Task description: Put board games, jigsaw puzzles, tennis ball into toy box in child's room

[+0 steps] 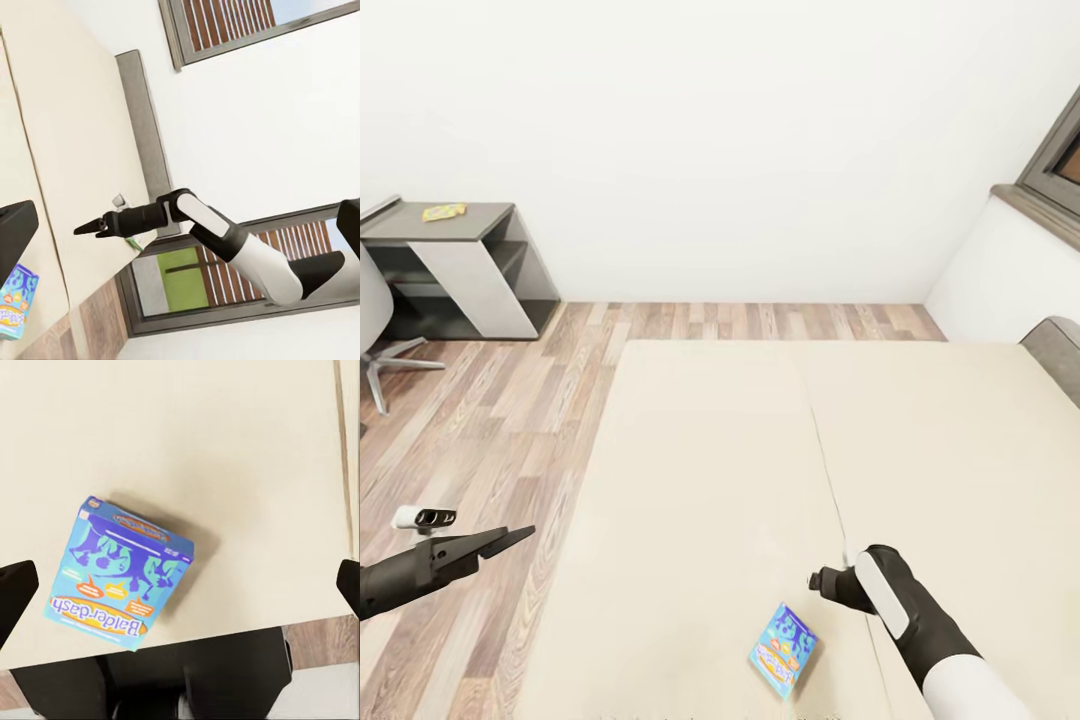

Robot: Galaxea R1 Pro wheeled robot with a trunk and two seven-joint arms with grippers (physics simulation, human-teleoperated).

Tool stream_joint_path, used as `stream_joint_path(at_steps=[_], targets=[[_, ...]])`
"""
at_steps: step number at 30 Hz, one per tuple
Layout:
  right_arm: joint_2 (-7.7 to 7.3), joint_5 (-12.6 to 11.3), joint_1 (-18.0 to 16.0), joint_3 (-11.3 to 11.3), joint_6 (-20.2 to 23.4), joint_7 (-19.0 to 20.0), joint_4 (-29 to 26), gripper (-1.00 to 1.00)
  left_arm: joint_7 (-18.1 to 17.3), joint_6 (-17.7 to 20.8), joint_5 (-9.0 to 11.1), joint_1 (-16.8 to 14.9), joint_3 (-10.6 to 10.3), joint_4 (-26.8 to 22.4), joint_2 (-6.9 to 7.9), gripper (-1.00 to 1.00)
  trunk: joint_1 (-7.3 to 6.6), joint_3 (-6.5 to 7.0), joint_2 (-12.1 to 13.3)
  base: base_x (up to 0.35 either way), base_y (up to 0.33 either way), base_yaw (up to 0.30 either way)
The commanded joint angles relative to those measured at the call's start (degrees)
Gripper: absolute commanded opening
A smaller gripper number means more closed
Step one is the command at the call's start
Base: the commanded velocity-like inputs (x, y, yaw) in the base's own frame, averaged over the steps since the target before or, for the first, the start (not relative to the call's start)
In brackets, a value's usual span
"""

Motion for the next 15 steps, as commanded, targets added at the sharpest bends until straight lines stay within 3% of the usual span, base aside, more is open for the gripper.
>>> stream_joint_path(at_steps=[1, 15], targets=[[-0.12, -0.6, 0.0, 0.2, 0.1, -0.5, 0.2, 1.0, -0.2, 0.6, 0.0, 0.0, 0.0, 0.0, 0.01, 1.0, 0.03, -0.18, -0.1, 0.0, 0.0, 0.0], [0.33, -0.5, -0.2, 0.2, -0.3, -0.3, 1.6, 1.0, -0.2, 0.6, -0.1, 0.0, 0.0, 0.1, 0.07, 1.0, 0.03, -1.5, -0.1, 0.0, 0.0, 0.0]])
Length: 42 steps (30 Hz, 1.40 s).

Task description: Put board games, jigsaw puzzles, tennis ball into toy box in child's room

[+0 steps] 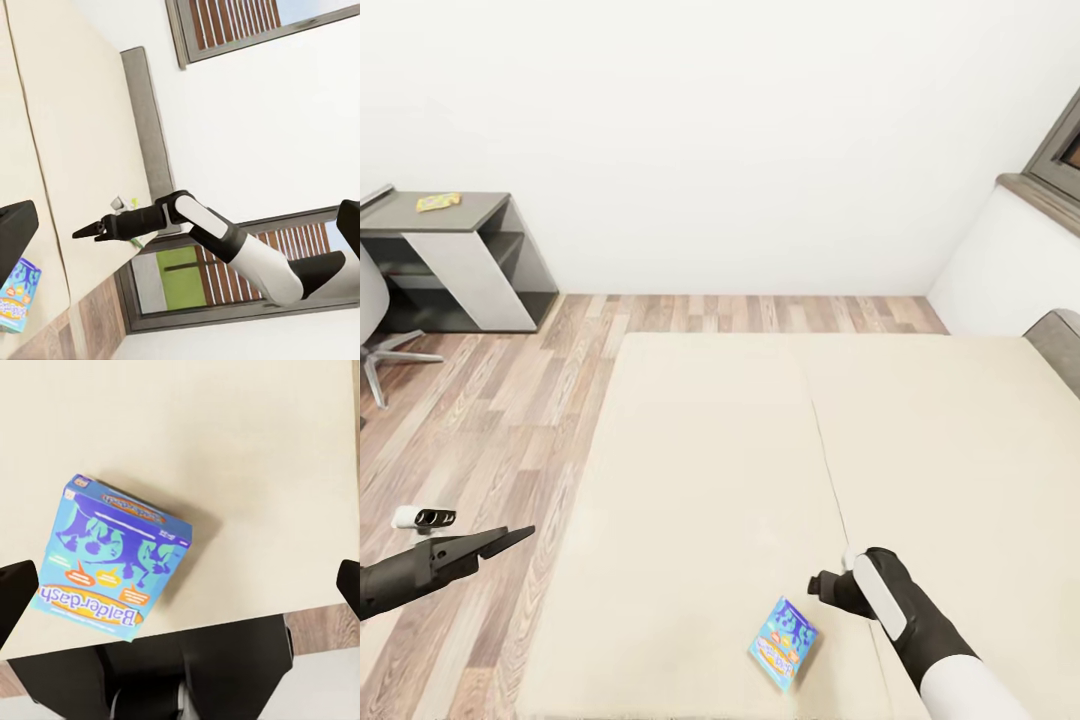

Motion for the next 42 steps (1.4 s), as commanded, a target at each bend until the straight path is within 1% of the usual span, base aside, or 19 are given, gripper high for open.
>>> stream_joint_path(at_steps=[1, 8, 15, 21, 23, 27, 29, 33, 42], targets=[[-0.03, -0.6, 0.0, 0.3, 0.1, -0.6, -0.1, 1.0, -0.2, 0.6, 0.0, 0.0, 0.0, 0.0, 0.04, 1.0, 0.03, -0.18, -0.1, 0.0, 0.0, 0.0], [0.01, -0.8, 0.0, 0.4, -1.7, -0.3, 0.0, 1.0, -0.2, 0.6, 0.0, 0.0, 0.0, 0.1, 0.04, 1.0, 0.03, -0.84, -0.1, 0.0, 0.0, 0.0], [-0.11, -0.9, 0.0, 0.4, -2.4, 0.6, 0.1, 1.0, -0.2, 0.6, 0.1, 0.0, 0.0, 0.1, 0.05, 1.0, 0.03, -1.5, -0.1, 0.0, 0.0, 0.0], [-0.28, -1.0, 0.0, 0.4, -2.4, 2.6, 0.1, 1.0, -0.2, 0.6, 0.4, 0.0, 0.5, -0.2, 0.17, 1.0, 0.03, -2.06, -0.1, 0.0, 0.0, 0.0], [-0.45, -1.0, 0.0, 0.5, -2.5, 3.6, 0.1, 1.0, -0.2, 0.7, 0.5, 0.0, 1.1, -0.6, 0.19, 1.0, 0.03, -2.25, -0.1, 0.0, 0.0, 0.0], [-0.63, -0.9, 0.1, 0.5, -2.5, 4.8, 0.0, 1.0, -0.2, 0.8, 0.5, 0.0, 1.5, -2.2, 0.2, 1.0, 0.03, -2.63, -0.1, 0.0, 0.0, 0.0], [-0.72, -0.9, 0.1, 0.5, -2.5, 5.3, 0.0, 1.0, -0.2, 1.0, 0.6, 0.0, 1.6, -4.1, 0.16, 1.0, 0.03, -2.82, -0.1, 0.0, 0.0, 0.0], [-0.8, -0.9, 0.1, 0.5, -2.5, 5.6, 0.0, 1.0, -0.2, 1.1, 0.6, -0.1, 1.7, -5.7, 0.09, 1.0, 0.03, -3.2, -0.1, 0.0, 0.0, 0.0], [-0.77, -1.0, 0.1, 0.5, -2.5, 5.7, 0.0, 1.0, -0.2, 1.1, 0.6, -0.6, 1.9, -7.2, 0.11, 1.0, 0.03, -4.04, -0.1, 0.0, 0.0, 0.0]])
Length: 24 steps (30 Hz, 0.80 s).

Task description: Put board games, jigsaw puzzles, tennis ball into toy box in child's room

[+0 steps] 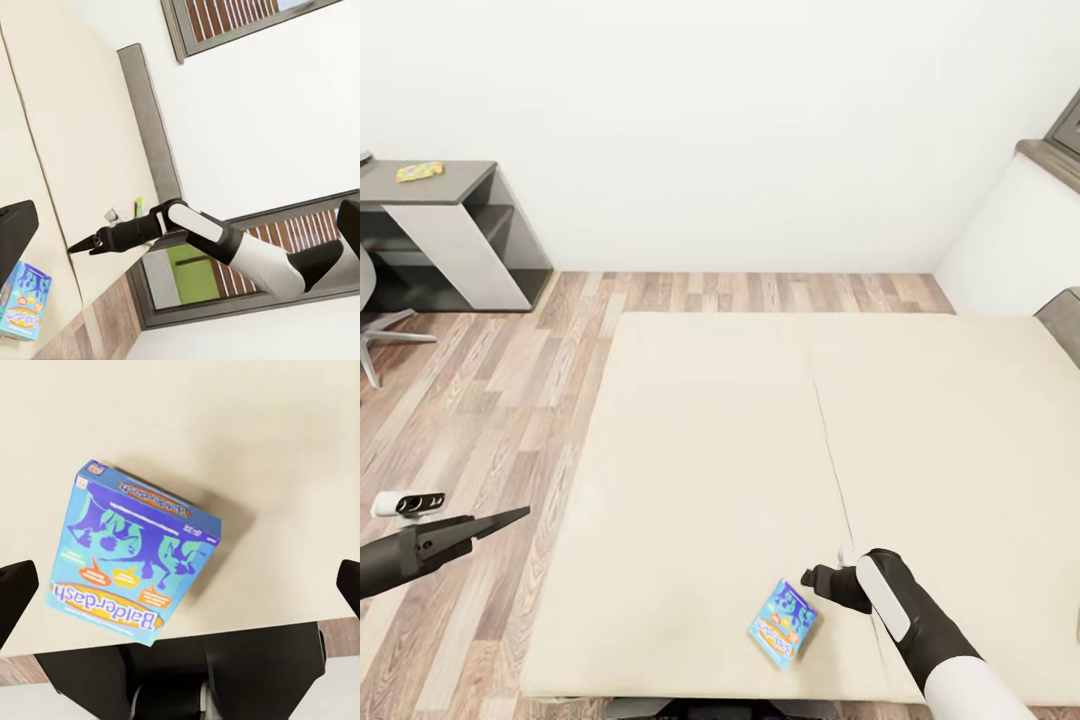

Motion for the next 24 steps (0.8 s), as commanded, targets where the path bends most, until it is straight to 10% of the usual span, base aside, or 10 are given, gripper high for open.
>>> stream_joint_path(at_steps=[1, 24], targets=[[-0.04, -0.6, 0.0, 0.3, 0.1, -0.6, -0.1, 1.0, -0.2, 0.6, 0.0, -0.1, 0.0, -0.1, 0.02, 1.0, 0.03, -0.18, -0.1, 0.0, 0.0, 0.0], [-0.1, -0.4, 0.0, 0.3, -0.1, -0.5, -0.1, 1.0, -0.2, 0.3, 0.0, -0.1, -0.2, -0.2, -0.06, 1.0, 0.03, -2.34, -0.1, 0.0, 0.0, 0.0]])
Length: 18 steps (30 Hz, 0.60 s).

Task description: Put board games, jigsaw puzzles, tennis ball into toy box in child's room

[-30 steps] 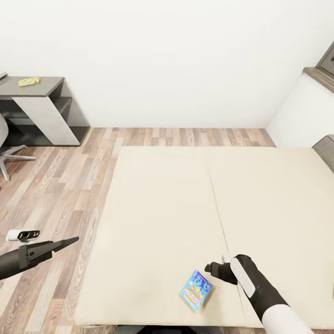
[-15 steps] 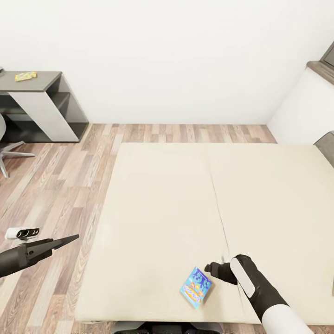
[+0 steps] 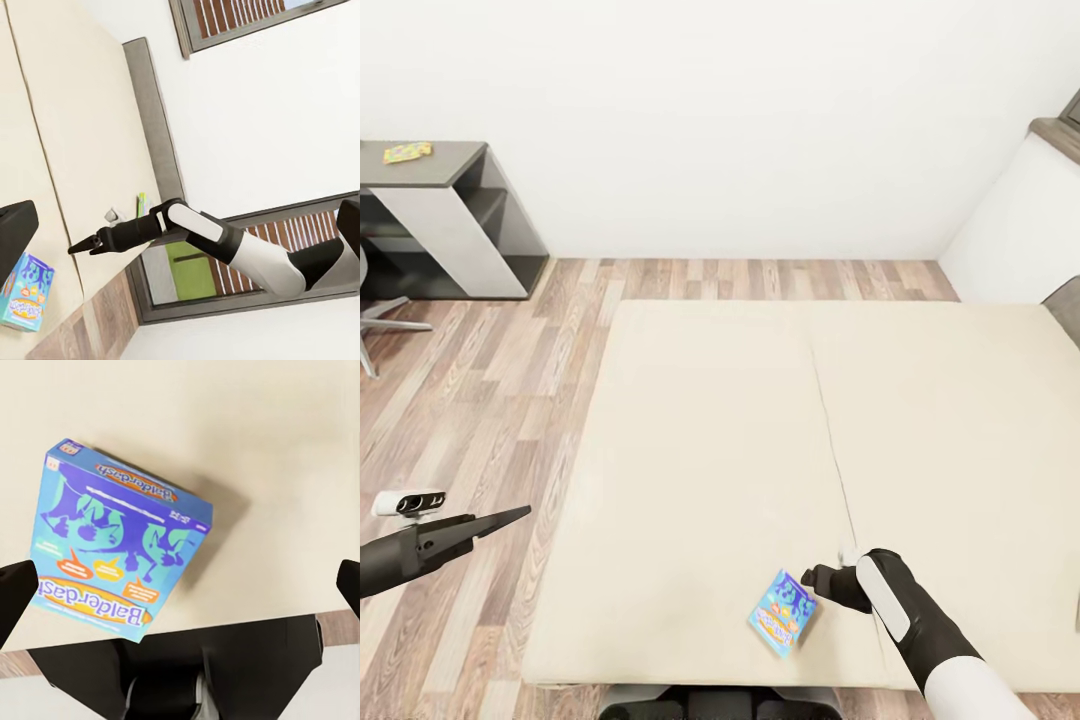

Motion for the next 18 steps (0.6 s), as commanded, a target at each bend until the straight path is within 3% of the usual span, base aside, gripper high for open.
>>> stream_joint_path(at_steps=[1, 18], targets=[[-0.07, -0.6, 0.0, 0.3, 0.1, -0.5, -0.1, 1.0, -0.2, 0.6, 0.0, 0.0, 0.0, 0.0, 0.0, 1.0, 0.03, -0.17, -0.1, 0.0, 0.0, 0.0], [0.01, -0.6, 0.0, 0.1, -0.1, -0.3, -0.2, 1.0, -0.2, 0.6, 0.0, 0.0, 0.0, 0.0, 0.0, 1.0, 0.03, -1.77, -0.1, 0.0, 0.0, 0.0]])
